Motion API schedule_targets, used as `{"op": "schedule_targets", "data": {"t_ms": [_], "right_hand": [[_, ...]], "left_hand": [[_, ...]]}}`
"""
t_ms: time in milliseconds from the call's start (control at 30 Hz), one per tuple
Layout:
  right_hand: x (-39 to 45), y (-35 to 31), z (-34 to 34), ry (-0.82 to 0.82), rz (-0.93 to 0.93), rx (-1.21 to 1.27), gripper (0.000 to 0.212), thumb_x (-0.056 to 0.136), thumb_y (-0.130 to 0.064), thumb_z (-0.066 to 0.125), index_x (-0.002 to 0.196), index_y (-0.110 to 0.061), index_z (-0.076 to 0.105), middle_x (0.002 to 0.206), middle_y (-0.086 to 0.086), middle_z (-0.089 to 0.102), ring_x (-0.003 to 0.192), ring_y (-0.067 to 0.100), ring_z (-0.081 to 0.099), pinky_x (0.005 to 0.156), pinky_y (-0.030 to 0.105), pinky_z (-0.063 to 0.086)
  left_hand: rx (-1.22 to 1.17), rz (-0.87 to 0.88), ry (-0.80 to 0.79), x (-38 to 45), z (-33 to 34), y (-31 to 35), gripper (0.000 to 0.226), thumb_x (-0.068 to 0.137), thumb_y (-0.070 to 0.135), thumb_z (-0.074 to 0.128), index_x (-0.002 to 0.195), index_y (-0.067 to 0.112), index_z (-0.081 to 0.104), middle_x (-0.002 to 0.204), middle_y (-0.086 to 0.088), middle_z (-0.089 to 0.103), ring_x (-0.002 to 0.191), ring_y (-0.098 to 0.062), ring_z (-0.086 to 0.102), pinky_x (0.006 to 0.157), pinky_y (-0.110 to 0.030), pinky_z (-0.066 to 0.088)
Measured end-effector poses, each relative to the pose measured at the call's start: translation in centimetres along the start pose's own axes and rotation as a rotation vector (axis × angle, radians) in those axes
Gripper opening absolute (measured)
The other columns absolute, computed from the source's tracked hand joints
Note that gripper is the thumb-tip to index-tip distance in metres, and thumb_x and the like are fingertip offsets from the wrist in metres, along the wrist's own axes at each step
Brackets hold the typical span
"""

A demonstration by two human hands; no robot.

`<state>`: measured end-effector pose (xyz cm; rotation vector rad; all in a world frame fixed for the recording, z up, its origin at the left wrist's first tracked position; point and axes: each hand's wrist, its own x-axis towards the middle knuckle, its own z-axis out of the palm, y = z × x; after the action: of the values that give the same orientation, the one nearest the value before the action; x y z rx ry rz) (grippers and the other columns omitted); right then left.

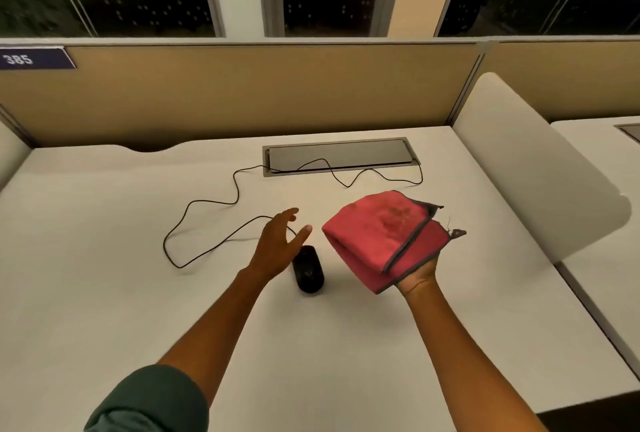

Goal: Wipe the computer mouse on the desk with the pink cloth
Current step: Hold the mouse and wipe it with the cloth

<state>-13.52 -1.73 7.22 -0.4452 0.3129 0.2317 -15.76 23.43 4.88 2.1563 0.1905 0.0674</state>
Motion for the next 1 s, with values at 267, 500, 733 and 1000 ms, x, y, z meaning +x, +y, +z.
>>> {"op": "schedule_targets", "data": {"t_ms": [267, 500, 733, 1000], "right_hand": [[1.9, -1.1, -1.8, 0.069, 0.006, -0.114, 0.073, 0.094, -0.067, 0.024, 0.084, -0.022, 0.081, 0.098, 0.004, 0.076, 0.082, 0.026, 0.074, 0.061, 0.046, 0.060], [3.6, -1.6, -3.6, 0.106, 0.040, -0.150, 0.071, 0.090, -0.072, 0.029, 0.090, -0.023, 0.080, 0.104, 0.003, 0.074, 0.087, 0.025, 0.073, 0.066, 0.046, 0.060], [4.2, -1.8, -4.6, 0.140, 0.046, -0.176, 0.068, 0.087, -0.074, 0.033, 0.090, -0.024, 0.080, 0.103, 0.002, 0.074, 0.086, 0.024, 0.073, 0.066, 0.044, 0.060], [4.4, -1.0, -3.3, 0.114, 0.028, -0.248, 0.072, 0.089, -0.073, 0.026, 0.088, -0.026, 0.080, 0.100, 0.000, 0.075, 0.087, 0.022, 0.073, 0.070, 0.043, 0.060]], "left_hand": [[0.248, 0.015, -0.095, -5.1, 3.1, -7.2, 0.124, 0.063, 0.070, 0.072, 0.155, 0.021, 0.005, 0.162, 0.007, 0.005, 0.150, -0.014, -0.001, 0.123, -0.042, 0.005], [0.436, 0.073, -0.152, -3.7, 3.9, -9.0, 0.138, 0.053, 0.087, 0.062, 0.155, 0.017, 0.001, 0.163, 0.006, 0.002, 0.149, -0.010, -0.011, 0.122, -0.044, -0.002], [0.300, 0.122, -0.160, -2.3, 3.4, -9.0, 0.126, 0.055, 0.074, 0.075, 0.153, 0.022, 0.016, 0.153, 0.019, 0.009, 0.149, -0.005, -0.005, 0.123, -0.038, 0.000], [0.377, 0.146, -0.172, -2.3, 4.0, -9.9, 0.127, 0.056, 0.079, 0.070, 0.153, 0.017, 0.017, 0.161, 0.003, 0.017, 0.150, -0.009, 0.002, 0.123, -0.039, 0.002]]}}
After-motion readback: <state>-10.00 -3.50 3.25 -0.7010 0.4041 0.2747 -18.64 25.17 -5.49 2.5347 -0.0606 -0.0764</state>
